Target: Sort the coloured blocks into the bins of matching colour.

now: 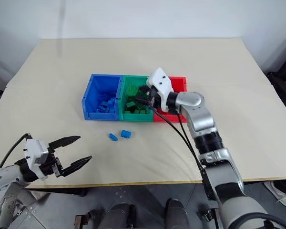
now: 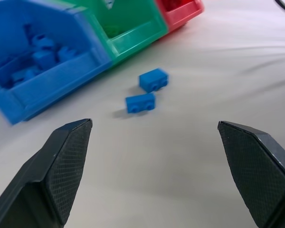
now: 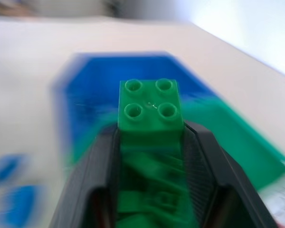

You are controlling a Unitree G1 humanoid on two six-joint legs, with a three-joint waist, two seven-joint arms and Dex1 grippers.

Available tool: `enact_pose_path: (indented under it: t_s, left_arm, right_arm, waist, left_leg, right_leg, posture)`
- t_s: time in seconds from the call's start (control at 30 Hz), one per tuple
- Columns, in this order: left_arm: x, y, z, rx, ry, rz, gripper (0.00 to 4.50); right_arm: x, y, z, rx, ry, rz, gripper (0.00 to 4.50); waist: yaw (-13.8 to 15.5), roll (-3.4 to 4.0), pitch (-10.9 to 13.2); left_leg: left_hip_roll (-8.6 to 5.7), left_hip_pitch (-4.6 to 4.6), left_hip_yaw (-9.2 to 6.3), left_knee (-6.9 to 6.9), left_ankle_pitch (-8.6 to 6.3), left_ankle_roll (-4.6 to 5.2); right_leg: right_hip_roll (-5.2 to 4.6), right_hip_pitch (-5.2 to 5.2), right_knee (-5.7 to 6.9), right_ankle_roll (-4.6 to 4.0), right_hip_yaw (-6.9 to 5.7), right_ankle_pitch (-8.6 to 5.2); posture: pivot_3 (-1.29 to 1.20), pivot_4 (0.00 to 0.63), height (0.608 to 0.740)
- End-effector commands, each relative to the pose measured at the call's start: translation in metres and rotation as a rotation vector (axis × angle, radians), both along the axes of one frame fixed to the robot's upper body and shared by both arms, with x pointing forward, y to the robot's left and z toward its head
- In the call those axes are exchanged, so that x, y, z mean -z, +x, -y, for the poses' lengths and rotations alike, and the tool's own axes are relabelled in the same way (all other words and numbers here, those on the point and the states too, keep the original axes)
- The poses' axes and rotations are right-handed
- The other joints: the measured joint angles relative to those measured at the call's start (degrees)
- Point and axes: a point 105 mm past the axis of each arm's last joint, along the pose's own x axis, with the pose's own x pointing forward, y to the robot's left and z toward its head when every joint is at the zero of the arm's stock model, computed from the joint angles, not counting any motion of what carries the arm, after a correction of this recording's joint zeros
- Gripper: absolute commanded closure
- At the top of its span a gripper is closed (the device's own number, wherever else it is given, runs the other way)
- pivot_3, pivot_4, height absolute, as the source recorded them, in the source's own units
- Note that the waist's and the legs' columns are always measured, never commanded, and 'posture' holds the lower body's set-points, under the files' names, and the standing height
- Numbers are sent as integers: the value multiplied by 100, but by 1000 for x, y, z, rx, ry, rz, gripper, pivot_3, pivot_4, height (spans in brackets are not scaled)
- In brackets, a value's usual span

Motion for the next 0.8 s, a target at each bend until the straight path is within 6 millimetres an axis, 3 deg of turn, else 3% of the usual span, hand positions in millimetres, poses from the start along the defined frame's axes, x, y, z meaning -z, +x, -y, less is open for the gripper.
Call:
enact_pose_path:
  t_s: [0.03, 0.2, 0.3, 0.37, 0.5, 0.67, 0.8]
  left_arm:
    - [-10, -3, 0, -7, -15, 38, 0]
    - [-14, -8, 1, -1, -67, 6, 0]
    - [-15, -2, 0, -5, -42, 12, 0]
    - [-16, 2, -2, -10, -23, 26, 0]
    - [-17, 12, -3, 25, -4, -4, 0]
    - [-14, 24, -9, 48, 31, -7, 0]
    - [-13, 35, -11, 64, 87, -4, 0]
  right_arm:
    - [-11, 5, -1, 21, 18, 47, 2733]
    - [-18, 6, 5, 41, 70, 71, 1001]
    - [-11, -9, 21, -11, 66, 85, 13]
    - [-4, -22, 27, -63, 43, 97, 13]
    - [14, -86, 54, -362, 42, 137, 13]
    - [57, -109, 103, -321, -66, 86, 13]
    - [72, -126, 133, -272, -92, -23, 13]
  waist:
    - [1, 0, 0]
    - [-23, 1, 1]
    - [3, 1, 1]
    - [36, 1, 1]
    - [46, 1, 1]
    - [25, 2, 2]
    - [27, 2, 2]
  left_leg:
    - [0, -1, 0, -2, 0, 0]
    - [0, -4, 1, -6, -4, 3]
    - [1, -4, 0, -6, -4, 3]
    - [-1, -5, -3, -3, -6, 5]
    - [-5, -7, -3, -1, -9, 12]
    - [-12, 6, 25, -2, -14, 12]
    - [-5, 8, 40, 1, -15, 10]
  right_leg:
    - [0, -2, -1, 0, 0, 0]
    - [0, -4, -2, 0, -1, 0]
    - [1, -3, -2, 0, -4, 0]
    - [0, 0, -3, 0, -7, 0]
    - [0, 6, -11, 0, -11, 0]
    - [4, 13, -20, 2, -15, 1]
    - [9, 13, -20, 2, -16, 1]
  posture:
    - [0, 150, 740]
    - [0, 150, 740]
    - [0, 150, 740]
    - [0, 150, 740]
    - [0, 150, 740]
    - [0, 150, 740]
    - [0, 150, 740]
